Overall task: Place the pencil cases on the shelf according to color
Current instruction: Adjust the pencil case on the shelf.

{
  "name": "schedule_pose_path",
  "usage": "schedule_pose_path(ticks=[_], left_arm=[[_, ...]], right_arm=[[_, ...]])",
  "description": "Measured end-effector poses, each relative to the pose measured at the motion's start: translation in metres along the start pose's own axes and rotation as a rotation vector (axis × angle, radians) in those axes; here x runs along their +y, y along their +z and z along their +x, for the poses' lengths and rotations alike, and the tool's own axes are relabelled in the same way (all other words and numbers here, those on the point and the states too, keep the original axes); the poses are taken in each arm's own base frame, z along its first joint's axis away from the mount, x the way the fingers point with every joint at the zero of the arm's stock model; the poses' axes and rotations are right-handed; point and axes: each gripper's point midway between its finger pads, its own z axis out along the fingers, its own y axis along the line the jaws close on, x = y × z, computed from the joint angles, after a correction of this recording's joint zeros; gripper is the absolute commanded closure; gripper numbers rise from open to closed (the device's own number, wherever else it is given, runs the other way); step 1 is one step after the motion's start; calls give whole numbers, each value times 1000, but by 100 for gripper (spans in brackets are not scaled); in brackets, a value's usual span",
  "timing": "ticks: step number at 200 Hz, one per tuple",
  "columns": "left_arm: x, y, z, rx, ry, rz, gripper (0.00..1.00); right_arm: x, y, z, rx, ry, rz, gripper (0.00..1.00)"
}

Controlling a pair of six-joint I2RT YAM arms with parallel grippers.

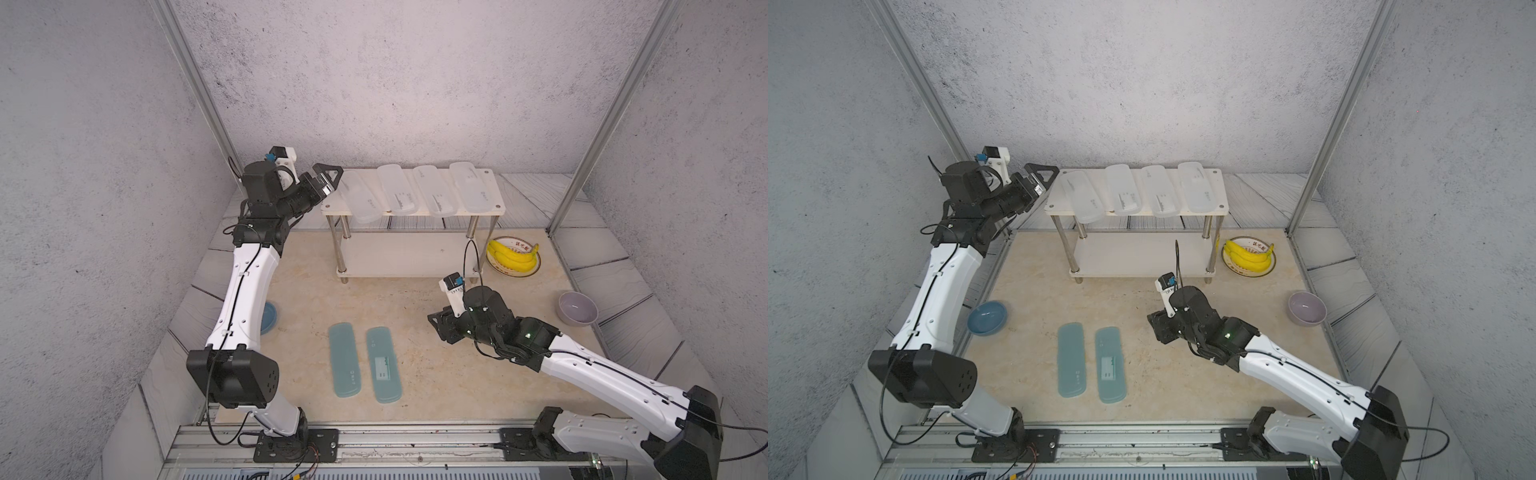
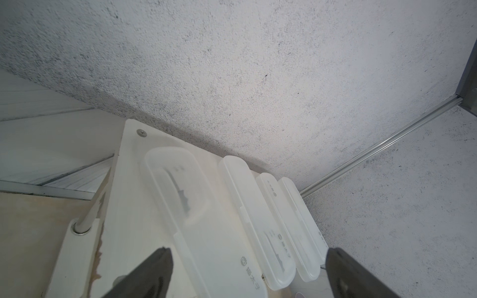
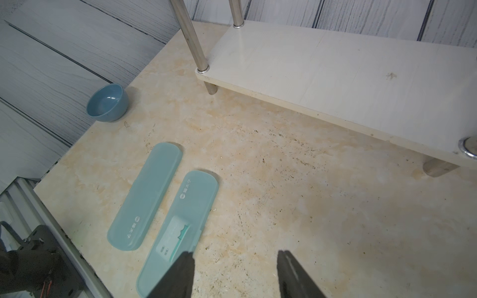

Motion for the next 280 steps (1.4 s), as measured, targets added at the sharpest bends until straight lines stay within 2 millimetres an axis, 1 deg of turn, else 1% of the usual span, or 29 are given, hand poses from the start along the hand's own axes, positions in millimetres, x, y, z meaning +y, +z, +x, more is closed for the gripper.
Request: schedule_pose_path(ticks=[23, 48, 92, 149, 196, 230, 280], left_arm=[[13, 14, 8, 24, -17, -38, 1], [16, 30, 18, 55, -17, -56, 1], [25, 53, 34, 93, -18, -85, 1], [27, 62, 26, 71, 0, -107, 1], [29, 82, 16, 57, 14, -83, 1], [29, 98, 13, 55, 22, -56, 1], [22, 113, 16, 56, 33, -18, 1]], right_arm=[[-6, 8, 20, 43, 18, 14, 42], [-10, 14, 37, 83, 37, 15, 42], [-13, 17, 50, 103, 56, 20, 41], [-18, 16, 62, 111, 72, 26, 41], [-19, 20, 67, 110, 96, 26, 41], [-20, 23, 71, 112, 117, 26, 41], [-22, 28, 77, 125, 136, 33, 41]])
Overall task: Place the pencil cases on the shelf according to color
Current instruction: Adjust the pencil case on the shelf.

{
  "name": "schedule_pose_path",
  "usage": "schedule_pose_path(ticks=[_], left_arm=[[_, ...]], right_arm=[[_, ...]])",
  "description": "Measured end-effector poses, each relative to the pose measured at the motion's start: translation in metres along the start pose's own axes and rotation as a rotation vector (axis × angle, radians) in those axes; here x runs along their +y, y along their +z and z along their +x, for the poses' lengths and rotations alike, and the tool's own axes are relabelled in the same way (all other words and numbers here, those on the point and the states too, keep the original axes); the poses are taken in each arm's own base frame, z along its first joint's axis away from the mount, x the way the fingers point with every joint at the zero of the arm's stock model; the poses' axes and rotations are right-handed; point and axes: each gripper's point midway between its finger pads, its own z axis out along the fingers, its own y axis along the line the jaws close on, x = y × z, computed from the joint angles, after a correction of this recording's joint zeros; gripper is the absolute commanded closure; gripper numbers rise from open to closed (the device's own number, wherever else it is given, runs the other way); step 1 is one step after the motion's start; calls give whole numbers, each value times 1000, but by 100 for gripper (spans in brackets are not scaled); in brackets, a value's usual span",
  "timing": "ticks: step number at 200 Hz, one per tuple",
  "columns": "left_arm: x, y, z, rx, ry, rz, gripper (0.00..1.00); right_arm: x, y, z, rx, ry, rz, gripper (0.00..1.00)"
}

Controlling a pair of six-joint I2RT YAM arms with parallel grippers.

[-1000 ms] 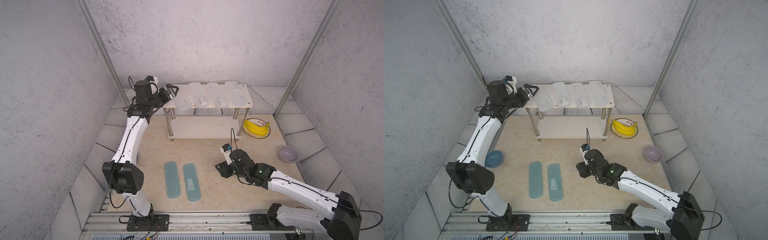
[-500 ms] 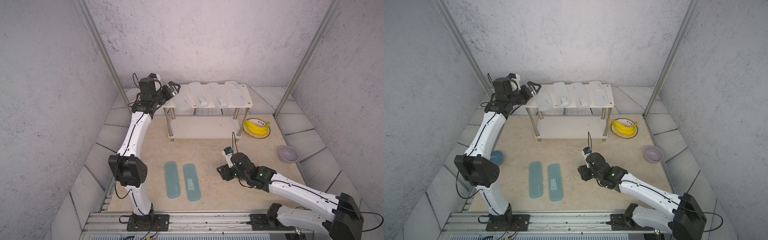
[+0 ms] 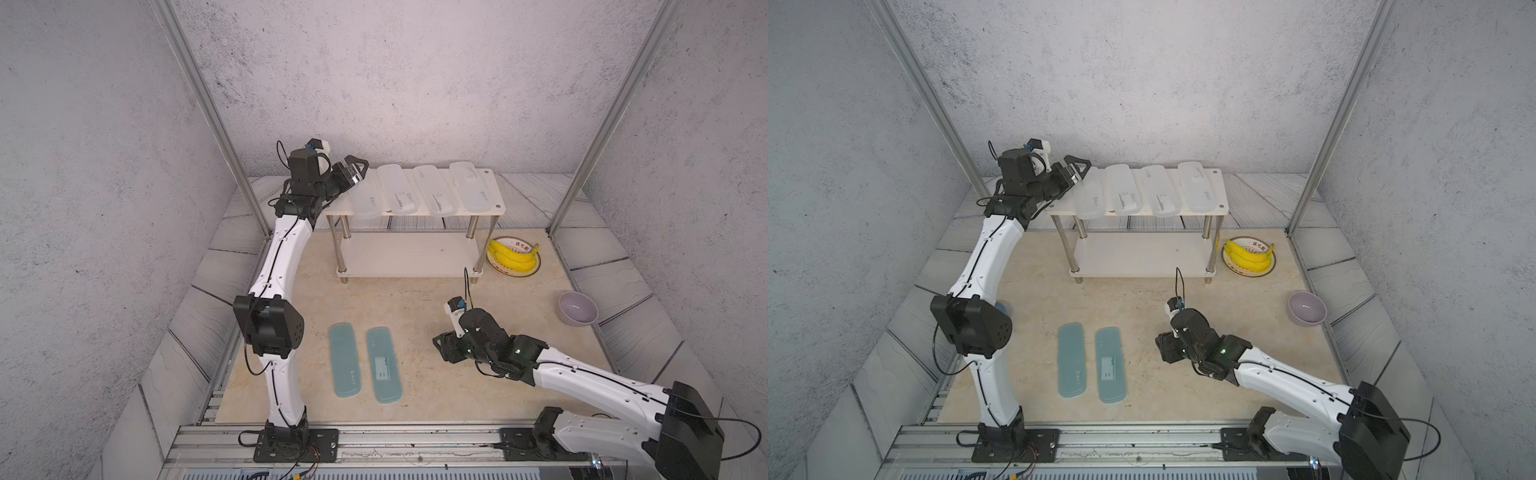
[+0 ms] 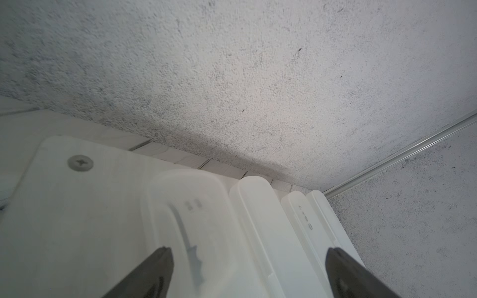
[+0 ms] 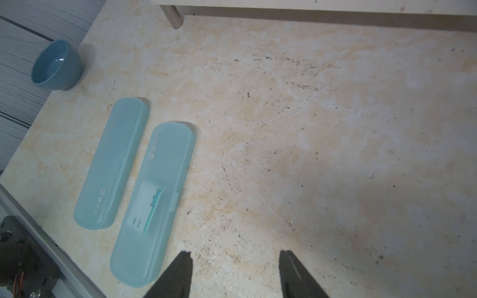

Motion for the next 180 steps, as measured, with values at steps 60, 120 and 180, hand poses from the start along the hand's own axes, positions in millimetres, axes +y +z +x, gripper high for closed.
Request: schedule_pose_path(ticks=[60, 120, 180], left_arm=[[-7, 5, 3, 4, -3, 20, 1], [-5, 3, 4, 8, 13, 3, 1], [25, -75, -14, -11, 82, -189, 1]], right_arm=[[0, 8, 2, 12, 8, 4, 41], [3, 7, -4, 4, 22, 1, 29], [3, 2, -12, -2, 22, 26, 14]])
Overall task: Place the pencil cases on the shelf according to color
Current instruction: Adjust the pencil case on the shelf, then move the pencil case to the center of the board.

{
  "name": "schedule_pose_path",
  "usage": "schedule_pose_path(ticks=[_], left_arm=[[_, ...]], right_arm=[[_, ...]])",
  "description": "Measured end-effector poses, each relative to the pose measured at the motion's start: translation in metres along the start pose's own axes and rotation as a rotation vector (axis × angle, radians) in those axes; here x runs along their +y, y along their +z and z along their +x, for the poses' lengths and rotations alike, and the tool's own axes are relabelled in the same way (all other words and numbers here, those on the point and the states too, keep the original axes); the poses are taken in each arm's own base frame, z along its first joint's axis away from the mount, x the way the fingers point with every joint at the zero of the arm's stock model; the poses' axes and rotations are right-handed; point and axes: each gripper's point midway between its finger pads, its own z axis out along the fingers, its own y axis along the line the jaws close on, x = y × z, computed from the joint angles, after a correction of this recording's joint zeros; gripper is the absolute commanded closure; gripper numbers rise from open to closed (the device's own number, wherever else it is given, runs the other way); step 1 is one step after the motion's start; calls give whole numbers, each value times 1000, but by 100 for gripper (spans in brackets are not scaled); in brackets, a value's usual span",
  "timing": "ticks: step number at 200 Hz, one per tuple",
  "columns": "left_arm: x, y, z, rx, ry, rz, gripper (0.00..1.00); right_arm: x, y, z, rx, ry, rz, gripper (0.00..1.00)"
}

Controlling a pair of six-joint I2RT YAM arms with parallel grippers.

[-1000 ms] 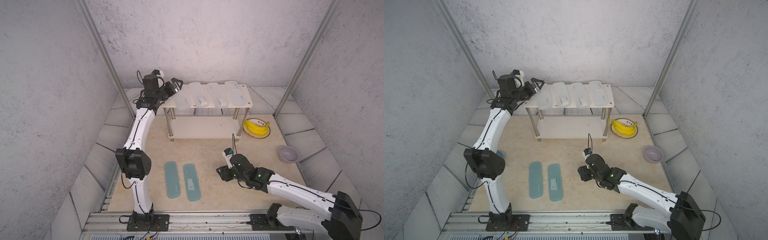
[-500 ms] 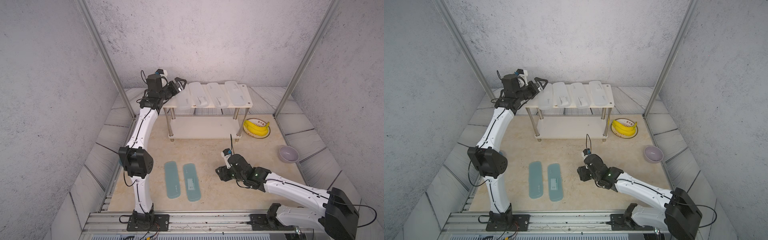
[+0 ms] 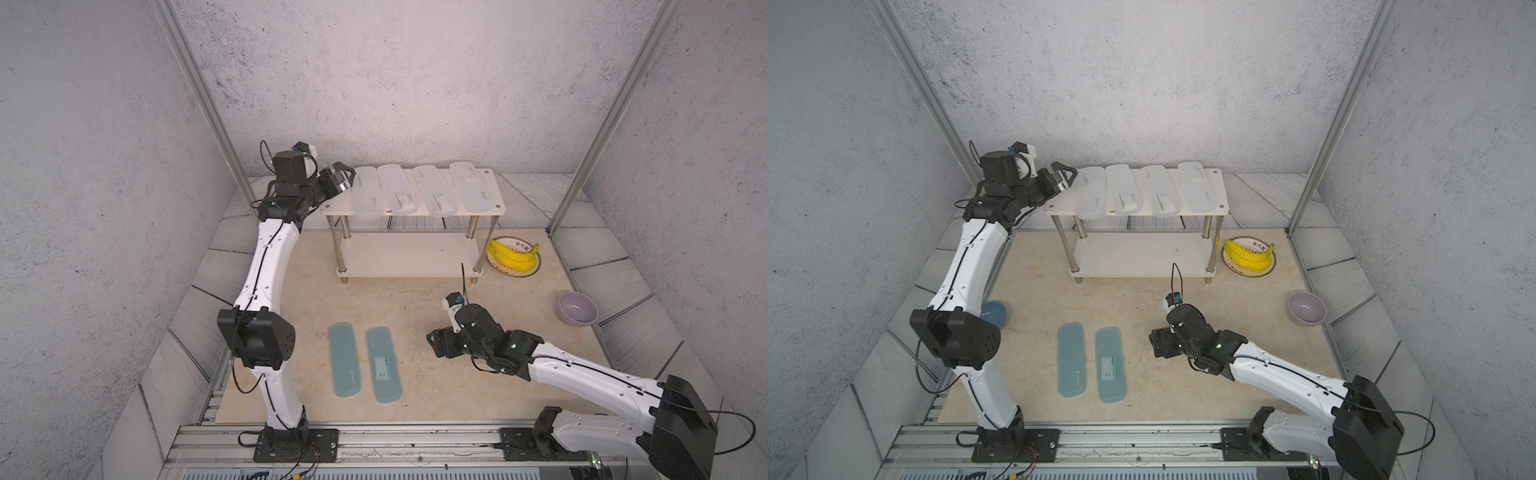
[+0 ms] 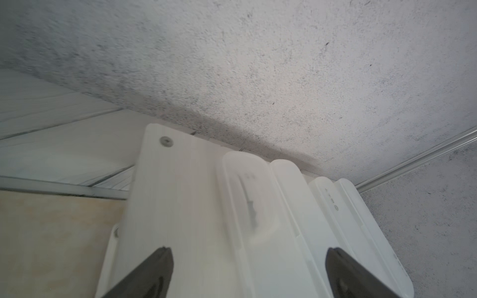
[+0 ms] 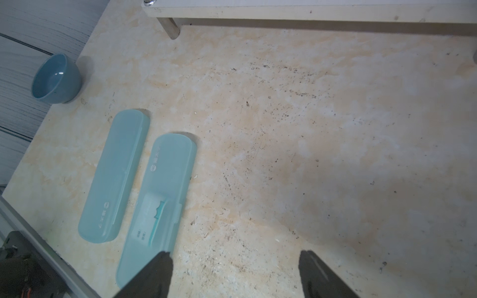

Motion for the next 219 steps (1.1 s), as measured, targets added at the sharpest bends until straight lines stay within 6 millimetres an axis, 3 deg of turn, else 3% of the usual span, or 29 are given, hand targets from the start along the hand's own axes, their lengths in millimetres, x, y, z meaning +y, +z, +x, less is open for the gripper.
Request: schedule_pose_path(ticks=[17, 35, 56, 71, 116, 149, 172, 219], left_arm=[[9, -39, -8, -47, 31, -52, 1], [5, -75, -6, -83, 71, -76, 1], [5, -108, 17, -90, 96, -96, 1], [18, -121, 45, -76, 91, -123, 1], [79, -121, 146, 101, -2, -231, 1], [108, -119, 197, 209, -64, -281, 1], [120, -129, 212, 228, -70, -335, 1], [134, -134, 205, 190, -57, -417, 2]], right_arm=[[-1, 1, -3, 2, -2, 17, 12], [0, 5, -5, 12, -4, 32, 12], [2, 13, -3, 46, -3, 46, 12], [6, 21, 4, 77, -2, 53, 12], [24, 50, 38, 212, -25, 82, 10], [49, 77, 57, 314, -90, 130, 8], [74, 89, 66, 360, -154, 151, 5], [113, 91, 79, 403, -251, 162, 3]])
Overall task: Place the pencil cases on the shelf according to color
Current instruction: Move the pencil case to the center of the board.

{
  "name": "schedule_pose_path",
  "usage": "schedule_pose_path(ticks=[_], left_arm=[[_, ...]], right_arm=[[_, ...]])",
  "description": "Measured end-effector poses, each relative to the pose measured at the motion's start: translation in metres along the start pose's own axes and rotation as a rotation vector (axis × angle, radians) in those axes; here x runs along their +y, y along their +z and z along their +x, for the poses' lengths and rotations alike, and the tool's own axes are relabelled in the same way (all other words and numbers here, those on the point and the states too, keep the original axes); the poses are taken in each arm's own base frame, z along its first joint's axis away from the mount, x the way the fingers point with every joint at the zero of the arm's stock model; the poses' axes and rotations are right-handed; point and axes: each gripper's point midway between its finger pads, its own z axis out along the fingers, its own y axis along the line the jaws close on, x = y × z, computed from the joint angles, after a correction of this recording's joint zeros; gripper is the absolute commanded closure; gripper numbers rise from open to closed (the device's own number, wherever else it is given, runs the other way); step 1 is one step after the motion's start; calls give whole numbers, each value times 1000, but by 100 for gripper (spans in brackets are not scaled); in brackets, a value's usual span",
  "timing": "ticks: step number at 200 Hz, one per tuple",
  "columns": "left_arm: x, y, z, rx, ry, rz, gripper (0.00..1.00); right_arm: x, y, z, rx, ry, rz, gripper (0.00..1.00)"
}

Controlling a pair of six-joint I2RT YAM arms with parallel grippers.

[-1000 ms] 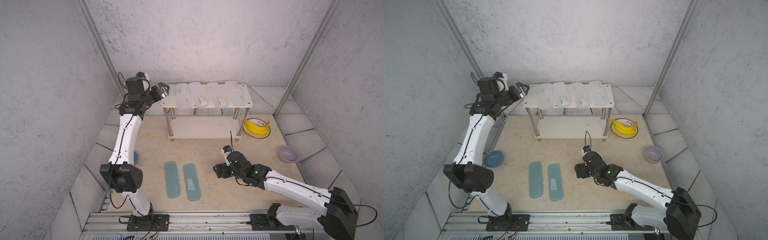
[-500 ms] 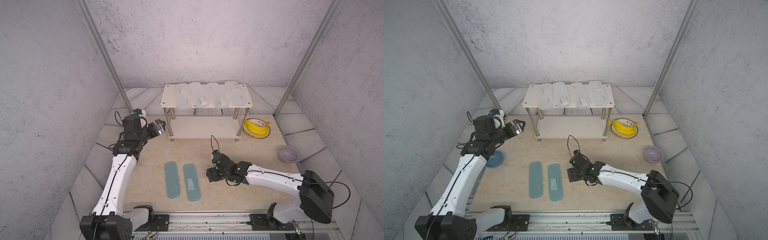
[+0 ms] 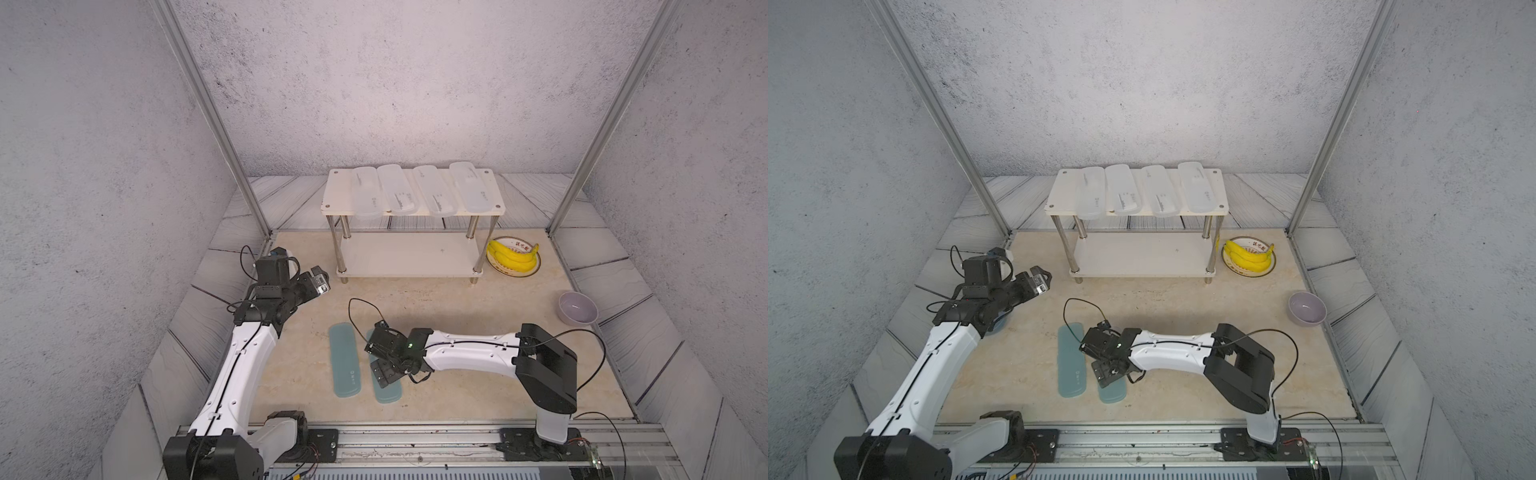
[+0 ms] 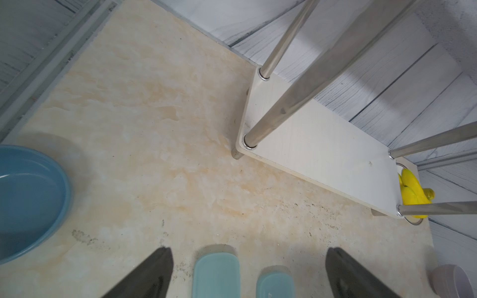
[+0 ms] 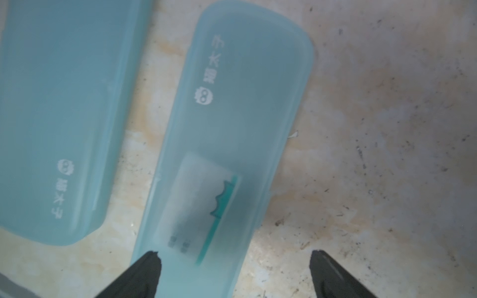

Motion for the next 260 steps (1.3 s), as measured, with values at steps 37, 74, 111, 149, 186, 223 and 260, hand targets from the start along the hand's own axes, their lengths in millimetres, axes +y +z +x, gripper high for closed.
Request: schedule_pose_path(ticks=[37, 74, 111, 149, 186, 223, 260], left_arm=[[24, 12, -4, 2, -26, -85, 1], [43, 15, -13, -15, -50, -128, 1], [41, 21, -20, -24, -60, -94, 1], [34, 32, -13, 20, -74, -43, 1], [18, 40, 3, 65, -68, 3, 1], [6, 48, 40, 159, -42, 7, 1], [20, 34, 75, 194, -64, -18, 1]], right_arm=[[10, -4, -3, 9, -7, 0, 1], [17, 21, -1, 70, -12, 32, 0], [-3, 33, 10, 126, 41, 63, 0], [-62, 30, 21, 150, 184, 74, 0], [-105, 17, 36, 155, 194, 87, 0], [-107, 4, 42, 106, 75, 47, 0], [-120, 1, 59, 100, 8, 37, 0]])
